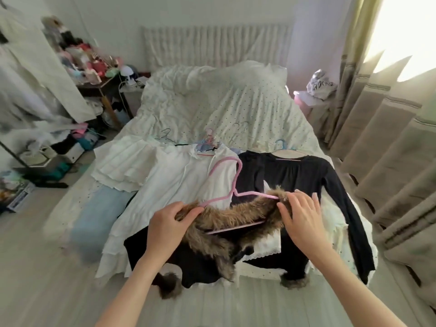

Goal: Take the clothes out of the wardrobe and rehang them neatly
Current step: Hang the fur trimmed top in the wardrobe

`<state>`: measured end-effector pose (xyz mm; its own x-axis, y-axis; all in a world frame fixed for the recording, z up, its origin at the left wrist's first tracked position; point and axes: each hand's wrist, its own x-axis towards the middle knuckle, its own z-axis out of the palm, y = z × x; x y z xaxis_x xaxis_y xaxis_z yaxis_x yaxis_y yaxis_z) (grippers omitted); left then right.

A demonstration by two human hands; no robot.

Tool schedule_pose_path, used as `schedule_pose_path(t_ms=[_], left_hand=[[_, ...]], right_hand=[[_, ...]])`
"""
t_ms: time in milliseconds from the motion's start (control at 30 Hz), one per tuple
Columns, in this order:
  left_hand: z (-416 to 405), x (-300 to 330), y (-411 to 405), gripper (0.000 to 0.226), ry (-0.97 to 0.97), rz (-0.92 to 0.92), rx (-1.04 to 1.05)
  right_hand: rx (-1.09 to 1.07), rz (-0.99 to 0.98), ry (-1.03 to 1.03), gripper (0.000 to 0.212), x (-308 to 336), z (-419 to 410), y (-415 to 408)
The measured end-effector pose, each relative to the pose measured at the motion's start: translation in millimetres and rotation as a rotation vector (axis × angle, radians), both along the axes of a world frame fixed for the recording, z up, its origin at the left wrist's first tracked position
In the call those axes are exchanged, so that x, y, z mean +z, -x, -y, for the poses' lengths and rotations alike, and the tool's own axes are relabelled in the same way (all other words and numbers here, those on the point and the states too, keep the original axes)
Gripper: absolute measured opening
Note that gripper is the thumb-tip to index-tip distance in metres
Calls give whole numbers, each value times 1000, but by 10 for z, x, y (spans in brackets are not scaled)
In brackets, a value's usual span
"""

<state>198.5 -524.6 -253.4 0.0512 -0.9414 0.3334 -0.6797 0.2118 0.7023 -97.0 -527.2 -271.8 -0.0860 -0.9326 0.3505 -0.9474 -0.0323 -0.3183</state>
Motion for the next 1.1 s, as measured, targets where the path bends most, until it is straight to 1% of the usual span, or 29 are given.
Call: schedule_pose_path(t_ms=[67, 133, 233, 300, 400, 500, 600, 733, 800, 867, 967, 1100], left_hand=[[46, 68, -133, 68, 14, 32, 81], [168, 185, -249, 56, 34, 71, 167], [550, 345, -453, 55, 113, 139, 256], [918, 413, -592, 54, 170, 164, 278], [1569, 483, -772, 49, 238, 175, 276], [2353, 440, -948, 47, 217, 194, 273], [3198, 168, -1134, 43, 114, 247, 225], [4143, -365, -1385, 44, -130, 276, 123], [4530, -625, -1447, 44, -222, 273, 79], [4902, -835, -1437, 43, -236, 291, 38], [5472, -1057, -1340, 37, -197, 328, -6], [6067, -1354, -1148, 36, -156, 283, -11]], right_hand=[[88, 33, -11, 31, 48, 192, -138], [146, 54, 28, 32, 106, 384, -296], [197, 149, 81, 29, 221, 750, -527], [185, 207, 80, 24, 295, 1051, -689], [148, 254, 82, 27, 359, 1585, -917], [103, 304, 43, 28, 310, 2204, -1137], [44, 327, -24, 26, 83, 2874, -1334], [-5, 294, -196, 30, -355, 3642, -1551], [-29, 273, -248, 31, -552, 3984, -1610], [-70, 232, -248, 32, -727, 4329, -1628], [-133, 185, -255, 34, -959, 4848, -1581], [-235, 195, -255, 35, -1226, 5413, -1466]])
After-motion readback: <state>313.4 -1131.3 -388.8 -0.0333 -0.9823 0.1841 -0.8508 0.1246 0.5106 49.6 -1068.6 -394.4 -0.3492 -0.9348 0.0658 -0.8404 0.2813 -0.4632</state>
